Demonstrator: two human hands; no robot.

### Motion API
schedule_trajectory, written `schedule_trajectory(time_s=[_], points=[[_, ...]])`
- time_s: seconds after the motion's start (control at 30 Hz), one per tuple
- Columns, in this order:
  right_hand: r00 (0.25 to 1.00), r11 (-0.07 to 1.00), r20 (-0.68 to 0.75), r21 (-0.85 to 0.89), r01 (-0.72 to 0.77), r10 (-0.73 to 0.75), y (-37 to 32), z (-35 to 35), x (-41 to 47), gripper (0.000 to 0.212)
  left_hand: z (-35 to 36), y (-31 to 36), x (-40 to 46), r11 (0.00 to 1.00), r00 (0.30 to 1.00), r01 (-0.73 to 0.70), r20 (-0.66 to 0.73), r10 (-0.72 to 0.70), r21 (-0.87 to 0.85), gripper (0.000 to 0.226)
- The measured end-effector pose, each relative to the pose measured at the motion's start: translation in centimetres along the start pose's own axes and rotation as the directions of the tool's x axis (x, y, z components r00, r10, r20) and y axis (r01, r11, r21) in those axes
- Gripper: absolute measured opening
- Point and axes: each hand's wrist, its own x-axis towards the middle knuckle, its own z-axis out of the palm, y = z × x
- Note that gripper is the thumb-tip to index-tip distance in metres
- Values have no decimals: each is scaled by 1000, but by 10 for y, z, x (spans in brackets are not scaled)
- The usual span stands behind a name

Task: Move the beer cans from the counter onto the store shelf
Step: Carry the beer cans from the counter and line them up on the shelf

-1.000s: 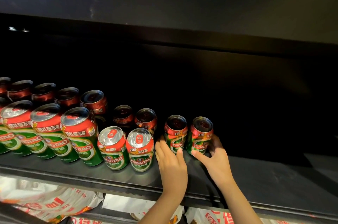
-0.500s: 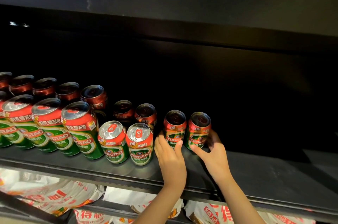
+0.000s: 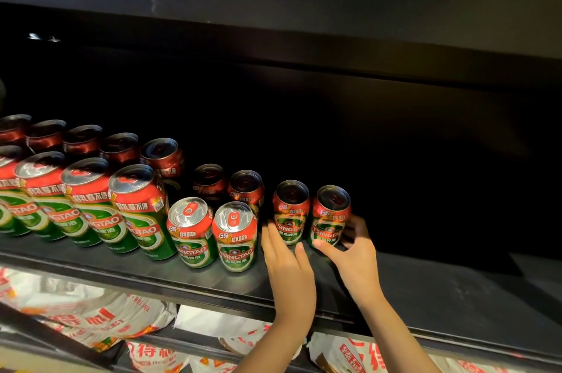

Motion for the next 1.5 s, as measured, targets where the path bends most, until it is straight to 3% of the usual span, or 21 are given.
schedule_trajectory(time_s=[0.33,0.67,0.83,0.97,1.1,1.23,1.37,1.5], points=[[1000,995,8,-100,25,-24,-6,1,-1,51,-4,-10,-9,999,999,-33,-10,32,-33,62],[999,995,16,-96,35,-34,-6,11,-1,58,-2,-11,-8,997,998,-43,-46,40,-64,65],[999,993,41,-118,3,1,-5,10,0,63,-9,-7,-6,994,1000,-24,13,26,-110,67],[995,992,88,-122,-41,52,-12,2,-6,62,-24,-3,-10,982,986,72,163,-44,-172,71],[994,979,-15,-170,-109,109,-22,-18,-37,64,-46,-9,-12,995,894,66,447,-24,-78,68],[991,952,-106,-287,-105,77,-37,-40,-89,55,-75,-13,-9,979,739,-186,668,83,83,52],[958,932,-231,-280,-231,169,-50,-49,-170,44,-106,-12,-14,963,581,-270,801,141,26,40],[851,897,-416,-154,-414,321,-59,-39,-278,35,-138,-14,-49,938,402,-339,891,211,-69,28]])
